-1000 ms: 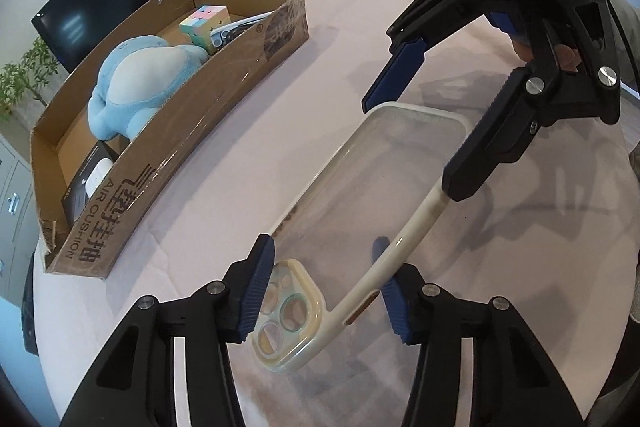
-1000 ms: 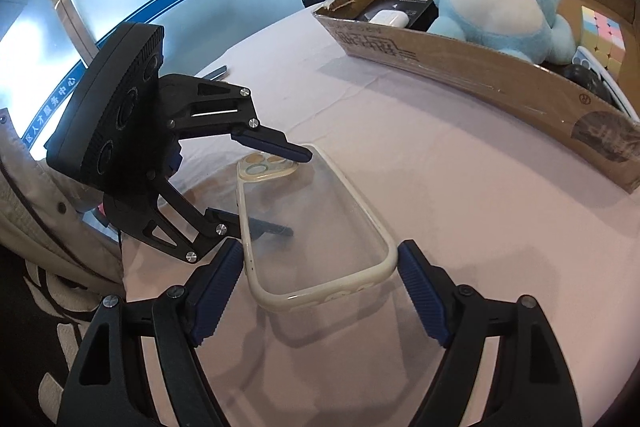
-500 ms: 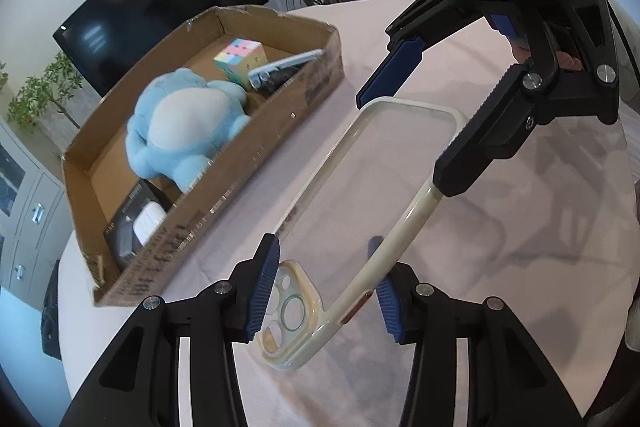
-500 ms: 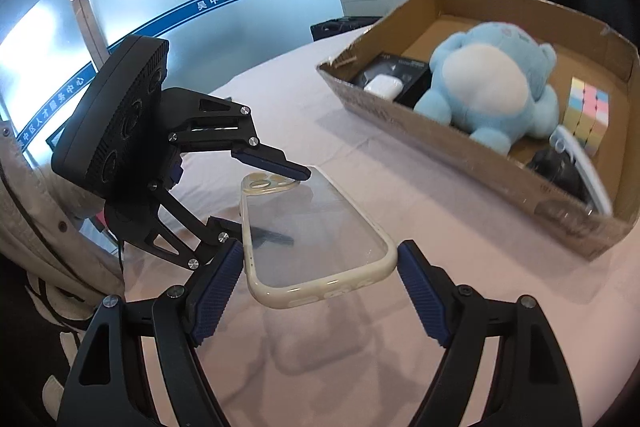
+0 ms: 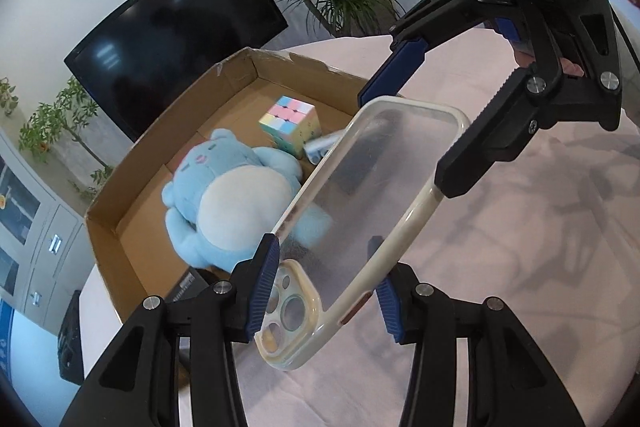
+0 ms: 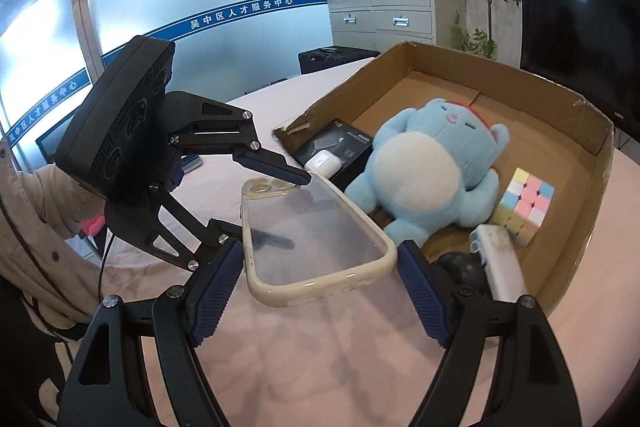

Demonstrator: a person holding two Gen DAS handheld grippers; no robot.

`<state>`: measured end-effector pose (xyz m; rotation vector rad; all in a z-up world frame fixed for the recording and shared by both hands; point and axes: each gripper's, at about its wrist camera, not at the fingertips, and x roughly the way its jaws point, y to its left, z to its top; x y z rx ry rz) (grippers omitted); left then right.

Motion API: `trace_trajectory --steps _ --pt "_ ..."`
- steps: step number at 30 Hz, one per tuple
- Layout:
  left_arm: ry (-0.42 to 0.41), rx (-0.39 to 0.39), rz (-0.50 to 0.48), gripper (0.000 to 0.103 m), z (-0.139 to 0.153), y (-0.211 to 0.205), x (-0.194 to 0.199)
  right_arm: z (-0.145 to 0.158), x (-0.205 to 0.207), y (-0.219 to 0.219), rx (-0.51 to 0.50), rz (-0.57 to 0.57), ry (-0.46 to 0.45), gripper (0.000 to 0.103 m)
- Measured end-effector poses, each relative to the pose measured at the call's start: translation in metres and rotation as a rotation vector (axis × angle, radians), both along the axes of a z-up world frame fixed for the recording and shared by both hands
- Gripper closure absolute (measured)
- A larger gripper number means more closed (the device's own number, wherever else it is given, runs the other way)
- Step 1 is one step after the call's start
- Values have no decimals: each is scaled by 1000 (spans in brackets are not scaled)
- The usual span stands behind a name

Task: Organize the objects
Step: 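Carry the phone case over the box and lower it inside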

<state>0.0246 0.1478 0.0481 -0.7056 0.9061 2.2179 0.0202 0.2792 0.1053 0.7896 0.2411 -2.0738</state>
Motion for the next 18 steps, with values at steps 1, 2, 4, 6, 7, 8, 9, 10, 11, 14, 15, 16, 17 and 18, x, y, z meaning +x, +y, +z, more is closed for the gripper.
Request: trace_trajectory --steps 1,2,4,6,7,8,9,10,11,14,15,16,17,18 --pt "-5 -2 1 59 2 1 -7 1 -7 -1 4 2 -1 25" --pt "-3 -2 2 59 4 3 -14 3 -12 1 3 5 1 25" --pt "-8 -9 3 59 7 6 -28 5 -25 4 5 9 3 25" --pt "-1 -12 7 59 9 10 -46 7 -44 8 2 8 2 25" --pt "-2 -8 11 59 10 12 -57 7 -49 10 -2 6 1 25" --pt "-1 -5 11 59 10 14 -66 8 -59 14 -6 1 -3 25" --pt "-1 -2 12 59 10 17 -75 7 -67 16 -9 -3 -9 25" --pt "-1 1 14 59 10 19 -85 8 -76 20 -15 -10 -19 25" --pt "0 3 14 59 9 23 -96 8 -85 23 -15 -20 -18 25" --pt "-10 34 30 59 8 29 -127 7 -110 31 -16 -53 -22 25" --pt "-7 37 30 59 6 32 -134 6 -117 33 -17 -60 -31 25" --pt "1 39 29 59 6 34 -140 5 -125 36 -22 -64 -41 25" --pt "9 41 26 59 8 36 -146 5 -131 39 -27 -64 -42 25" --pt "10 46 28 59 9 38 -151 5 -135 42 -33 -62 -39 25"
